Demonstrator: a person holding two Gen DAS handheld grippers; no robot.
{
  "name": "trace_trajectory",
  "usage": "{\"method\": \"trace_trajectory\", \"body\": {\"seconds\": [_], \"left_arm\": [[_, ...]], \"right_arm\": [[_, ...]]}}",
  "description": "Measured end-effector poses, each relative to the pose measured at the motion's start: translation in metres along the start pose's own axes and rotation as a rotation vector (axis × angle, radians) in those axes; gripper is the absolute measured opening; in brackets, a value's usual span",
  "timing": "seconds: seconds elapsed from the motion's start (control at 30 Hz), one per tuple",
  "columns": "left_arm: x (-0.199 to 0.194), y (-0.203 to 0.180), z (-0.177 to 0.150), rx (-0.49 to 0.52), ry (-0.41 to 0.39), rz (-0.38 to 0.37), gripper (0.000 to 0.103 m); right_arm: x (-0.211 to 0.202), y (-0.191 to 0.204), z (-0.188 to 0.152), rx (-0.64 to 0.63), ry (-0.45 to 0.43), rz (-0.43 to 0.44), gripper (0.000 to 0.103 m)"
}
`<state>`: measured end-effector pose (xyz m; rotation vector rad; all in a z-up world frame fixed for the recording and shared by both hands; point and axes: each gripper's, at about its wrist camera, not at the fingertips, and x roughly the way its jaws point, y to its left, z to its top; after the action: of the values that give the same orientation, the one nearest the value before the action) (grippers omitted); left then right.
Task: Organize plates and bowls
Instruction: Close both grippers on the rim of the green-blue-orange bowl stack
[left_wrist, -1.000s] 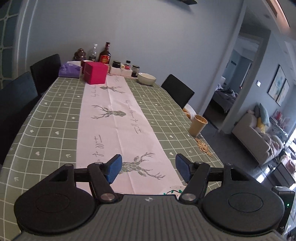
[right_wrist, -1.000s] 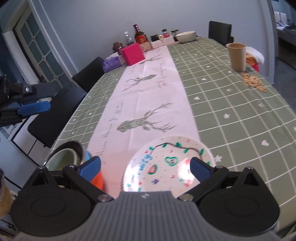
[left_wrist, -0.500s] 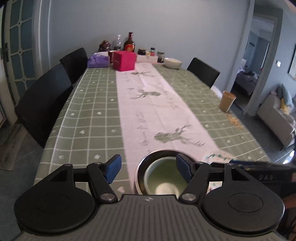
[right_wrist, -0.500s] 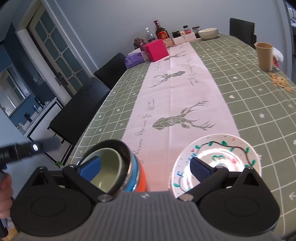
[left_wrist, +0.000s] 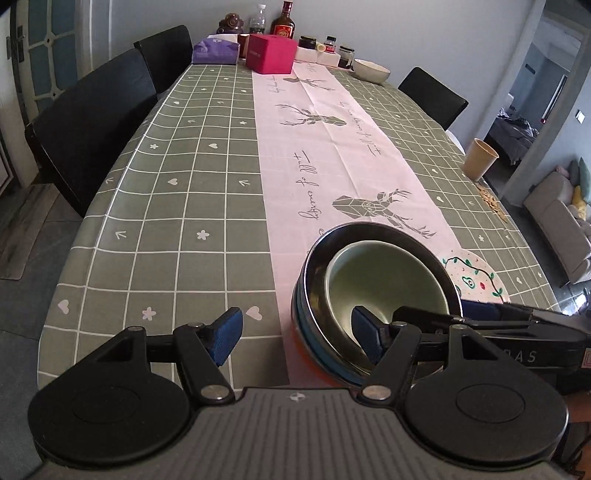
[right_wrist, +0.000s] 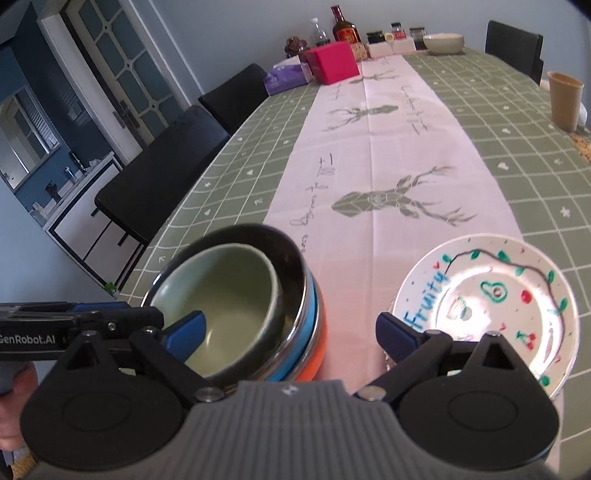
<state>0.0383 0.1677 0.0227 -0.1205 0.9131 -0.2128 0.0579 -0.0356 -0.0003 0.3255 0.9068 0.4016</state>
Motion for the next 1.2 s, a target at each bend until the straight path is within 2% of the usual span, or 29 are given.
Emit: {"method": "trace_trajectory", "body": {"seconds": [0.13,0.33,0.47,0.6,0.73,0.77,0.83,1.03,1.1,1.2], "left_arm": [[0.007,0.010,-0.001,-0.122,-0.027,-0.022,0.079],[0.014,0.023,0.000,-0.224,-0.024,-0.097,0.079],[0.021,0.034,-0.002,-0.313,0.007,-0.196,0.079],[0.027,0.037,-0.004,-0.336,0.011,-0.173,0.079],[0.040,0.044,-0.008,-0.403,0.068,-0.192,0.079],[0.044,0.045,-0.009,-0.411,0.088,-0.182,0.082],[0.046,0.047,-0.011,-0.427,0.092,-0.191,0.083],[0.058,0.047,-0.012,-0.475,0.159,-0.208,0.083],[0.066,0.049,-0.014,-0.507,0.199,-0.228,0.084],[0.074,0.051,-0.017,-0.551,0.256,-0.261,0.083]], "right_arm": [[0.011,-0.009,-0.003,0.094,0.030,0.024,0.095],[0.014,-0.016,-0.005,0.192,0.010,0.068,0.095],[0.017,-0.032,-0.008,0.353,0.012,0.146,0.095],[0.020,-0.032,-0.009,0.384,0.026,0.181,0.094],[0.023,-0.028,-0.007,0.369,0.027,0.176,0.094],[0.023,-0.027,-0.007,0.369,0.030,0.177,0.094],[0.023,-0.026,-0.006,0.373,0.046,0.189,0.094],[0.029,-0.029,-0.006,0.437,0.104,0.202,0.095],[0.030,-0.027,-0.007,0.449,0.104,0.189,0.094],[0.029,-0.027,-0.009,0.460,0.099,0.163,0.086]]}}
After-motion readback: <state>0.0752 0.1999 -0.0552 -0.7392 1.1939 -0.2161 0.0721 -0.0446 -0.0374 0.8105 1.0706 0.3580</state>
